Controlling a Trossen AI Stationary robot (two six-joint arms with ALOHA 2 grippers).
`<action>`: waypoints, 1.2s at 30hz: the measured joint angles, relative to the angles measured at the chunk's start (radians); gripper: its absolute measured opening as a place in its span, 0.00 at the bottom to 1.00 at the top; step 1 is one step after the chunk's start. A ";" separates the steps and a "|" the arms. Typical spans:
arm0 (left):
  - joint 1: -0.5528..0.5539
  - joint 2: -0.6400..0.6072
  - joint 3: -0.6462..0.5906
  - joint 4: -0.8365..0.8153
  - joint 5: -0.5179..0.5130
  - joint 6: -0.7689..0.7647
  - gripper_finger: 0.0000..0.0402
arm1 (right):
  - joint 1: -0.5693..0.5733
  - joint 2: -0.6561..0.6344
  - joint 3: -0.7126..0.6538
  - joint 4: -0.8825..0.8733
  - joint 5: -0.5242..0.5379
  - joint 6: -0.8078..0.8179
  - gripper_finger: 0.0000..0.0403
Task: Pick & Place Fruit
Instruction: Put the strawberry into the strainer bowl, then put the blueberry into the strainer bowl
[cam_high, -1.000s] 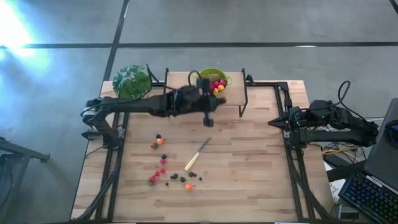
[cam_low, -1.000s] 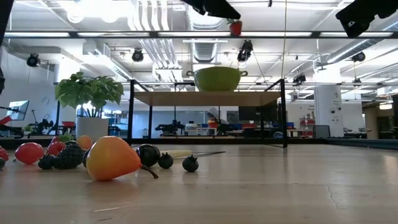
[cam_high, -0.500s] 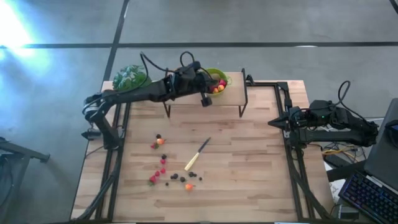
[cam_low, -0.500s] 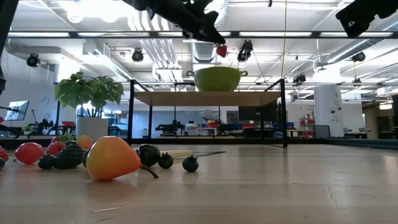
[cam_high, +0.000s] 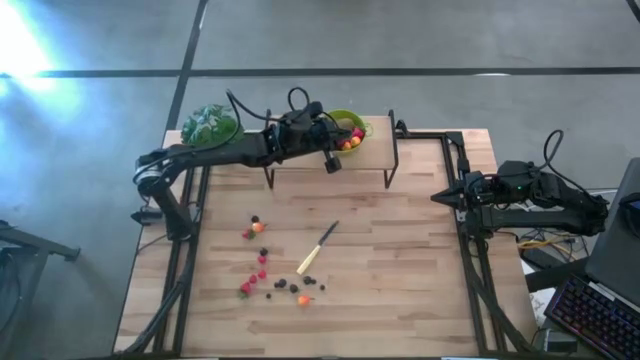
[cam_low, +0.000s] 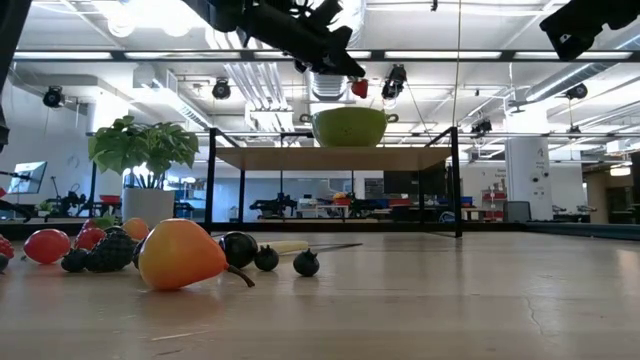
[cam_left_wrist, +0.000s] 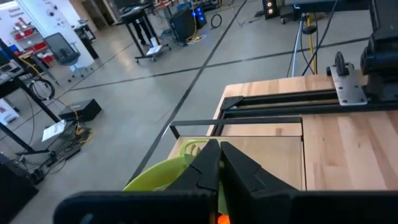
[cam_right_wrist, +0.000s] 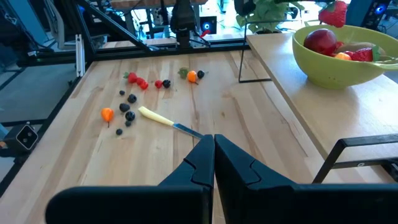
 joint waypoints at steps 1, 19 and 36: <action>0.000 0.001 0.000 -0.003 0.004 0.000 0.02 | 0.000 0.000 0.000 0.000 0.000 0.000 0.02; 0.001 0.066 0.000 0.005 0.005 0.014 0.06 | 0.000 0.000 0.000 0.000 0.000 0.000 0.02; -0.034 -0.024 0.012 -0.039 -0.070 0.098 0.27 | 0.000 0.000 0.000 0.000 0.000 0.000 0.02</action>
